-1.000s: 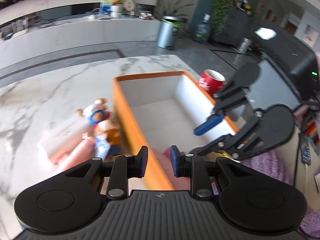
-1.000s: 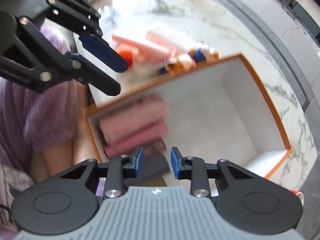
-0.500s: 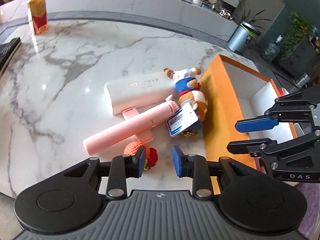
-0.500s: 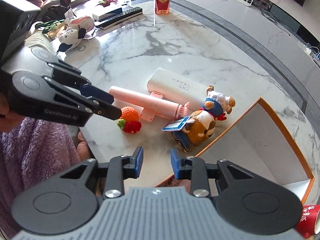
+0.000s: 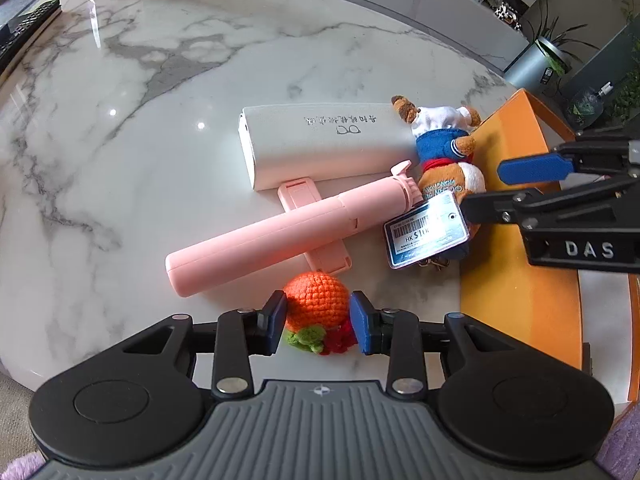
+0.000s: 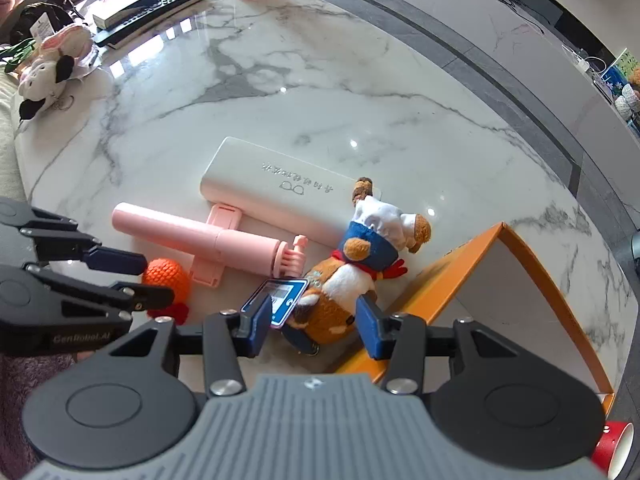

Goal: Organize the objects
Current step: 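Grasp the orange crocheted fruit with the left gripper while the right grasps the teddy bear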

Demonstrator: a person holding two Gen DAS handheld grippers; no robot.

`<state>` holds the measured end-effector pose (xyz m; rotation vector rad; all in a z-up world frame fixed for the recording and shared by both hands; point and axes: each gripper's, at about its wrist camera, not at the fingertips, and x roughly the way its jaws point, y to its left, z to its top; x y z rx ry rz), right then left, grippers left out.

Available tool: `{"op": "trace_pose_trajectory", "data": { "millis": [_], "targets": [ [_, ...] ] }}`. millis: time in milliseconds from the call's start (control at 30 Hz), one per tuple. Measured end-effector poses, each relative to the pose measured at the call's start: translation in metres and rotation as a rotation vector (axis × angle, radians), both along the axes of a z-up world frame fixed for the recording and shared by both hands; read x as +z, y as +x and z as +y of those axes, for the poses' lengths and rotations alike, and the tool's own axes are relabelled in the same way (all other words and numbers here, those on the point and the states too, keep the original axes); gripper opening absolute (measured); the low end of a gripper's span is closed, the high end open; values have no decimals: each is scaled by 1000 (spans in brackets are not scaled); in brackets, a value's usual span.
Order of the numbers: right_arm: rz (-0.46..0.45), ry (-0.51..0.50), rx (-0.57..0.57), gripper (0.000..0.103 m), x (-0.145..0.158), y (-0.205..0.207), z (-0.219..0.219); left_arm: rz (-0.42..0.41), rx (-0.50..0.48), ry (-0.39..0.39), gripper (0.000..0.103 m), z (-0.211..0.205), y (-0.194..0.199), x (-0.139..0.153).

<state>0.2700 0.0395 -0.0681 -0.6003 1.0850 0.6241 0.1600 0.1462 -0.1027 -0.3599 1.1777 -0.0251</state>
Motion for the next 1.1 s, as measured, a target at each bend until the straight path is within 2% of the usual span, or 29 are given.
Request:
{"op": "trace_pose_trajectory", "data": {
  "millis": [233,267,300,333,567,667,700,733,767,800,1100],
  "targets": [
    [-24,-140,7,50,-23,14,22,-7,-91,78,41,-14,4,2],
    [-19,-161,10,57,-26,16,24,-7,-104,89,41,-16,5,2],
    [-11,-179,9,69,-30,18,25,-7,-116,98,41,-18,5,3],
    [-4,-190,9,71,-33,20,26,-9,-124,105,41,-19,5,3],
    [-4,-274,57,74,-51,19,36,-24,-151,133,40,-22,5,3],
    [-32,-299,70,67,-51,16,36,-28,-150,128,39,-21,4,3],
    [-36,-288,68,56,-47,16,35,-30,-150,128,39,-21,4,3],
    [-31,-270,53,53,-43,17,34,-36,-151,130,39,-21,3,4],
    [-24,-256,43,44,-40,18,32,-41,-152,132,39,-21,3,5],
    [-12,-250,41,41,-38,18,32,-45,-151,131,39,-21,2,5],
    [20,-156,27,38,-19,0,20,-118,-122,94,38,-16,-9,29]
  ]
}}
